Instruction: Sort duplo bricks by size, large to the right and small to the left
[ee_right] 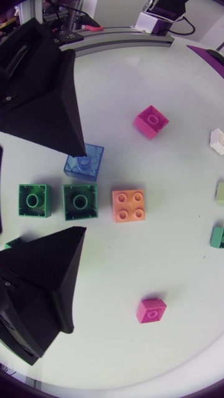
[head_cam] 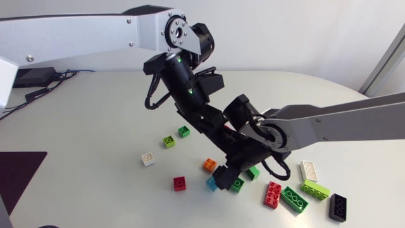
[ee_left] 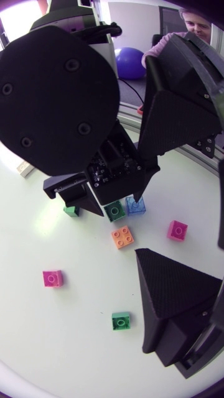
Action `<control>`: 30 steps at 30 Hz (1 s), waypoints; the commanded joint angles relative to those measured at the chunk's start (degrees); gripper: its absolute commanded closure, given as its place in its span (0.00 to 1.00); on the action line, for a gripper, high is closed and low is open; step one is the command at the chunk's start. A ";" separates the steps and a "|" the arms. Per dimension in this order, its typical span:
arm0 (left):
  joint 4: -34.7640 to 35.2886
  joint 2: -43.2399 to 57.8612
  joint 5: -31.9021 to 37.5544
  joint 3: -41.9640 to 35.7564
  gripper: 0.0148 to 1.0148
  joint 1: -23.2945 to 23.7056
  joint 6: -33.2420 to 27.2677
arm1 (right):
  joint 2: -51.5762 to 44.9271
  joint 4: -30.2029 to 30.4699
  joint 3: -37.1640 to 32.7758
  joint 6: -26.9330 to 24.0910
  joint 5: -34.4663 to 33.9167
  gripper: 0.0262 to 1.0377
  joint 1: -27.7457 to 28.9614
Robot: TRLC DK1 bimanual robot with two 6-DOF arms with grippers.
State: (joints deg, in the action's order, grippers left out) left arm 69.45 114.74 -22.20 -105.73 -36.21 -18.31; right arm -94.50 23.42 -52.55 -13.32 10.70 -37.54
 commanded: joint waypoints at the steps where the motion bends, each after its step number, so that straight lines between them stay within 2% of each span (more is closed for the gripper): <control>1: -9.33 2.86 3.74 -2.46 0.03 3.25 4.15 | 2.39 1.10 3.60 -5.31 3.28 0.05 -4.91; 4: -9.77 2.68 4.09 -2.81 0.03 3.69 5.03 | 4.41 0.22 4.92 -6.01 3.45 0.05 -2.89; 8: -12.59 1.72 4.53 -3.95 0.03 7.38 8.37 | 8.01 -0.39 5.53 -7.60 4.15 0.04 3.53; 11: -12.59 3.21 5.32 -4.83 0.03 9.58 8.55 | 6.08 -1.27 2.72 -9.18 4.15 0.04 9.94; 13: -13.73 3.65 8.48 -3.87 0.03 10.10 8.37 | 2.48 -1.80 -0.71 -9.44 4.07 0.04 12.67; 16: -14.17 4.09 9.10 -1.32 0.03 11.77 7.49 | -4.11 -4.35 -6.07 -8.83 0.90 0.04 13.98; 24: -19.44 3.74 12.35 9.67 0.03 14.94 3.10 | -18.97 -5.93 -19.87 -6.54 -4.02 0.04 15.48; 30: -23.31 5.85 12.97 11.34 0.03 15.73 1.25 | -26.26 -5.49 -26.11 -7.07 -5.51 0.04 16.45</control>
State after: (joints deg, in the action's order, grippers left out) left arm 47.13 118.98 -9.37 -95.46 -20.71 -15.55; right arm -118.15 17.65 -76.93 -20.53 5.78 -21.93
